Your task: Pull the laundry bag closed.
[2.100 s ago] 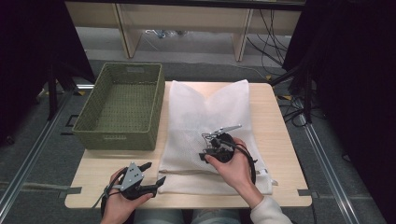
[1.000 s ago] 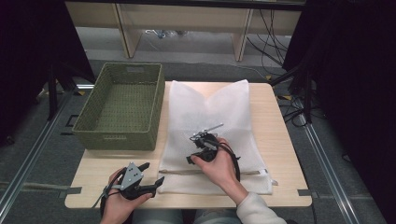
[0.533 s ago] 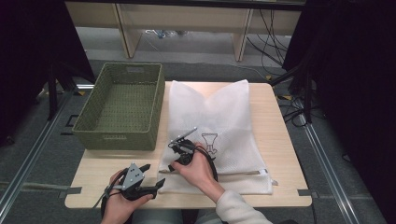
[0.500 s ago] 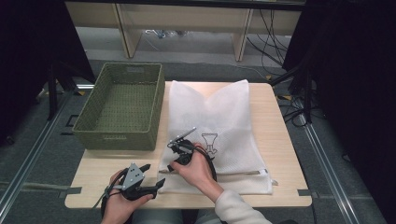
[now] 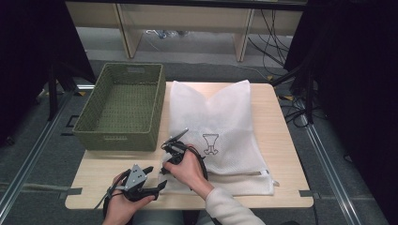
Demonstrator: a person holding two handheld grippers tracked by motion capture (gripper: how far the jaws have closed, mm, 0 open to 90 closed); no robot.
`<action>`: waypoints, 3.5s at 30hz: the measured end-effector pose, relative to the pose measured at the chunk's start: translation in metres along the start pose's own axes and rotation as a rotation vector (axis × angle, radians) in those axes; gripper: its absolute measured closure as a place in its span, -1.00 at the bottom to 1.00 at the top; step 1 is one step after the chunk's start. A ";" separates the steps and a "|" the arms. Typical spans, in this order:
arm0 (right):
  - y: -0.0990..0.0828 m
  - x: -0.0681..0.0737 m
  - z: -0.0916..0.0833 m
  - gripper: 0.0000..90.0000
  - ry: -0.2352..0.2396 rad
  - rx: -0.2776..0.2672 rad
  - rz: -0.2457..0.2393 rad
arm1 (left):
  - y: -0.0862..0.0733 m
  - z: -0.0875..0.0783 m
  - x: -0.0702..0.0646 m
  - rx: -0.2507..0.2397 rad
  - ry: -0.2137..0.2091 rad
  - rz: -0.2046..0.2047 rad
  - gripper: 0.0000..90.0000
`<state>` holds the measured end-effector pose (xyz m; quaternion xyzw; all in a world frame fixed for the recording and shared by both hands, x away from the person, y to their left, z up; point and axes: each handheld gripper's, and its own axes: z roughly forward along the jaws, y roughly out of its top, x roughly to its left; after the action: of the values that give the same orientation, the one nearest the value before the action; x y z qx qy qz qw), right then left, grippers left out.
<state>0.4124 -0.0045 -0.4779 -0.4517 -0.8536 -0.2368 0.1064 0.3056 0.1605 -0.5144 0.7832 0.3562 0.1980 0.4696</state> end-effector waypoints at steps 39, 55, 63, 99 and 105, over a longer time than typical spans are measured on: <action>-0.003 0.012 -0.019 0.96 0.050 -0.013 -0.004 | 0.004 0.020 0.013 0.077 -0.036 -0.024 0.38; -0.012 0.002 -0.042 0.96 0.040 -0.067 -0.024 | 0.020 0.015 0.011 0.049 -0.031 -0.073 0.88; -0.017 -0.001 -0.045 0.96 0.034 -0.074 -0.020 | 0.023 0.015 0.008 0.047 -0.032 -0.078 0.88; -0.027 -0.009 -0.059 0.96 -0.057 -0.142 -0.044 | 0.029 0.015 0.005 0.010 0.043 -0.068 0.87; -0.028 -0.012 -0.061 0.96 -0.053 -0.151 -0.066 | 0.030 0.015 0.006 0.005 0.056 -0.052 0.87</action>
<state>0.3941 -0.0567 -0.4381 -0.4360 -0.8503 -0.2917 0.0417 0.3305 0.1469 -0.4956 0.7689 0.3901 0.2067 0.4626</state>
